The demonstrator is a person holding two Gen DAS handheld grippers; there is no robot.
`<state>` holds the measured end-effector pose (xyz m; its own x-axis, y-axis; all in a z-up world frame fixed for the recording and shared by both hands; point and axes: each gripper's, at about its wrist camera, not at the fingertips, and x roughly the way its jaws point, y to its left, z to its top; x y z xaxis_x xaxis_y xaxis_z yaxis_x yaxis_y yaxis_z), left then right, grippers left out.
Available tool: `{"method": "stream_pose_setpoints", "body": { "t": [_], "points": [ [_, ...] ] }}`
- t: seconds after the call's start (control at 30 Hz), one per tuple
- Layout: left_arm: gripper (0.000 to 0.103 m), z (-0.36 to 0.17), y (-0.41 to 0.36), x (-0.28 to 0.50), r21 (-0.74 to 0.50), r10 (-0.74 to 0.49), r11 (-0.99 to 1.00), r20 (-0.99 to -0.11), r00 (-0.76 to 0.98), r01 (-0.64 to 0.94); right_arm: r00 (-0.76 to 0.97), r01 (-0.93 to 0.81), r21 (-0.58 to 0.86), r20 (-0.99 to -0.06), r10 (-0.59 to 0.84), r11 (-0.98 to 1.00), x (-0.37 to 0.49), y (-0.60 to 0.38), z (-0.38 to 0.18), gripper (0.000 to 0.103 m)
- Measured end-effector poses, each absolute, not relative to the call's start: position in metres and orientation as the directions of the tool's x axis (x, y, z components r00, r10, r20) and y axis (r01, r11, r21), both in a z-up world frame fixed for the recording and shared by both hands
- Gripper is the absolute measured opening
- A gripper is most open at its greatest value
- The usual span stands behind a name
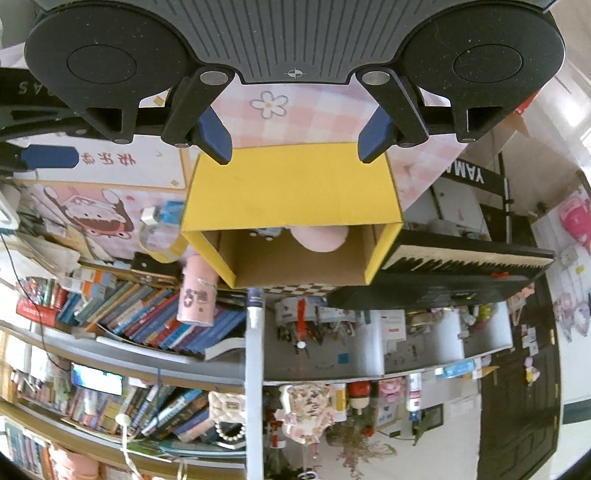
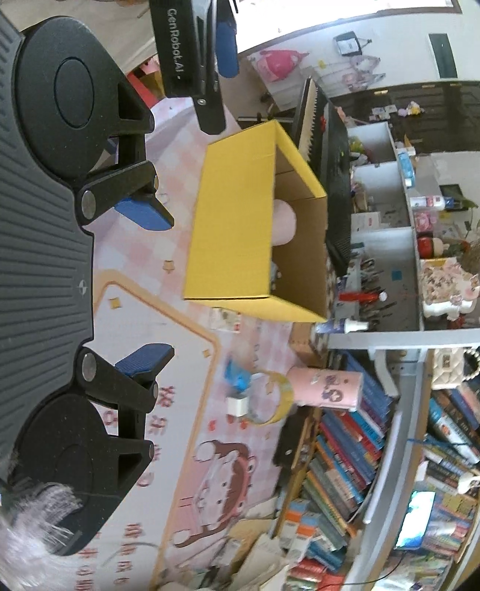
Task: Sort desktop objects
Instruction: 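Lift both open tools out of the yellow box and withdraw, then move the left tool to the white medicine box while the right tool approaches the charger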
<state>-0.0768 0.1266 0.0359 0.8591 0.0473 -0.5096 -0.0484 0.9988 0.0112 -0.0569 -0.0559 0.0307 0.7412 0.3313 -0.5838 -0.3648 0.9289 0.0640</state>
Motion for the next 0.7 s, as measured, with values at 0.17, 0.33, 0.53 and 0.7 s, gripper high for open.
{"method": "stream_pose_setpoints", "body": {
  "t": [0.17,0.33,0.53,0.7],
  "points": [
    [0.077,0.032,0.120,-0.079,0.009,0.018,1.000,-0.521,0.854,-0.015,0.744,-0.332,0.062,-0.596,0.302,0.941,-0.065,-0.060,0.028,0.066],
    [0.077,0.028,0.113,-0.078,0.001,-0.010,1.000,-0.534,0.845,0.013,0.746,-0.304,0.059,-0.607,0.276,0.951,-0.068,-0.066,0.027,0.066],
    [0.077,0.023,0.103,-0.074,-0.006,-0.044,0.999,-0.558,0.828,0.049,0.739,-0.267,0.069,-0.625,0.251,0.961,-0.068,-0.077,0.023,0.067],
    [0.077,0.018,0.095,-0.067,-0.011,-0.063,0.998,-0.576,0.815,0.069,0.737,-0.234,0.080,-0.635,0.230,0.969,-0.065,-0.088,0.020,0.067]
  ]
}}
